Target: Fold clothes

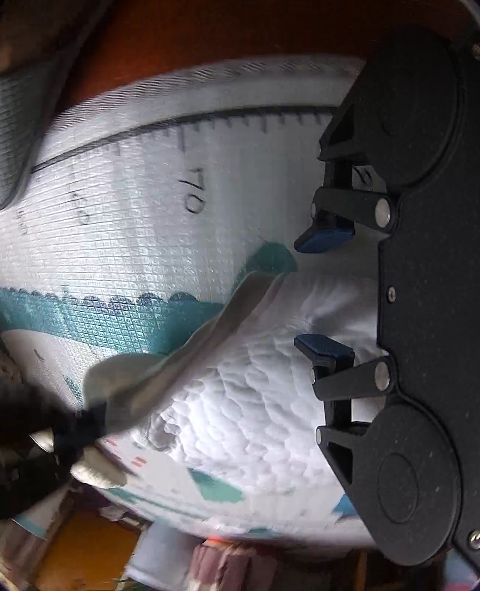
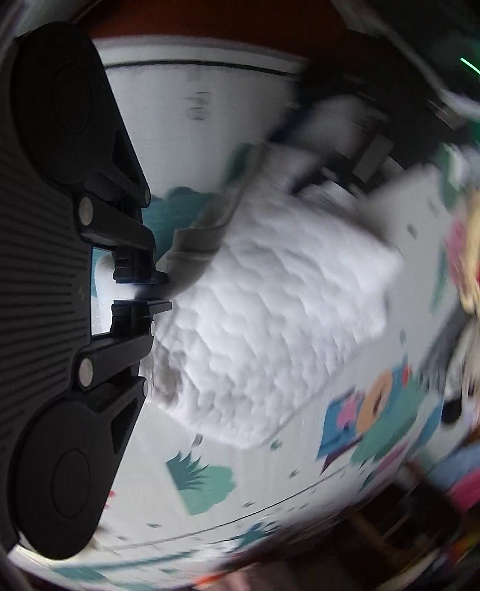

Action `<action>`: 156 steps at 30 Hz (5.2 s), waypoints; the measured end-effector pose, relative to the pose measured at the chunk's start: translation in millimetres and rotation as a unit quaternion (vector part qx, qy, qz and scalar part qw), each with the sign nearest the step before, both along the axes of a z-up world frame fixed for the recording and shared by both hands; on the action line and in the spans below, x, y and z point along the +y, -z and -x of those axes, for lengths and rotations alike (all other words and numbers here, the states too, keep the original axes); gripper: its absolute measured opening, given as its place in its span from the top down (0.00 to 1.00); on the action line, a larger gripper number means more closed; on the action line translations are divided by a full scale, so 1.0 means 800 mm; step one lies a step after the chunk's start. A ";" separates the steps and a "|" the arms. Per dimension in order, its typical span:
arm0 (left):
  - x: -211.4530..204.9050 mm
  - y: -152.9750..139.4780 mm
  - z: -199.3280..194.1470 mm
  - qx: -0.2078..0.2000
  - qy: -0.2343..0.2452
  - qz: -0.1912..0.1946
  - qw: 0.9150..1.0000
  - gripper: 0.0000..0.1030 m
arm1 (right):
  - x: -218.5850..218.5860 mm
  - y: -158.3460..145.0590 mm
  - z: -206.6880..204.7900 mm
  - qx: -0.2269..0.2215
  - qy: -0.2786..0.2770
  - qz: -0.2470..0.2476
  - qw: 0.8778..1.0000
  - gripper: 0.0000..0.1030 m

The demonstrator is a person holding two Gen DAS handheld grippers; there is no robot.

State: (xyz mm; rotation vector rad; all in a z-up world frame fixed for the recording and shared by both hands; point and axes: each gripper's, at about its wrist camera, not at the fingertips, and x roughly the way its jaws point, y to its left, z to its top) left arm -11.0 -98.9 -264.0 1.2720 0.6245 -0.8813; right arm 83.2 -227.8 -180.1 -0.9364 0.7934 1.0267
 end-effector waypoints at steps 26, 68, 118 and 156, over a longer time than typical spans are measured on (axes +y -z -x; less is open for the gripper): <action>0.095 -0.413 -0.089 -0.108 -0.155 0.162 0.969 0.95 | 0.015 -0.338 0.007 -0.158 0.165 -0.153 0.961 0.93; 0.089 -0.189 -0.219 0.272 -0.228 0.082 0.931 0.96 | 0.062 -0.128 -0.114 0.180 0.241 0.024 0.953 0.93; 0.144 -0.144 -0.049 0.231 -0.073 0.171 0.955 0.44 | 0.045 0.017 0.099 0.052 0.020 -0.031 0.998 0.29; 0.368 -0.151 -0.219 0.129 -0.489 0.319 0.801 0.95 | 0.019 0.049 0.117 0.015 0.039 -0.095 0.995 0.42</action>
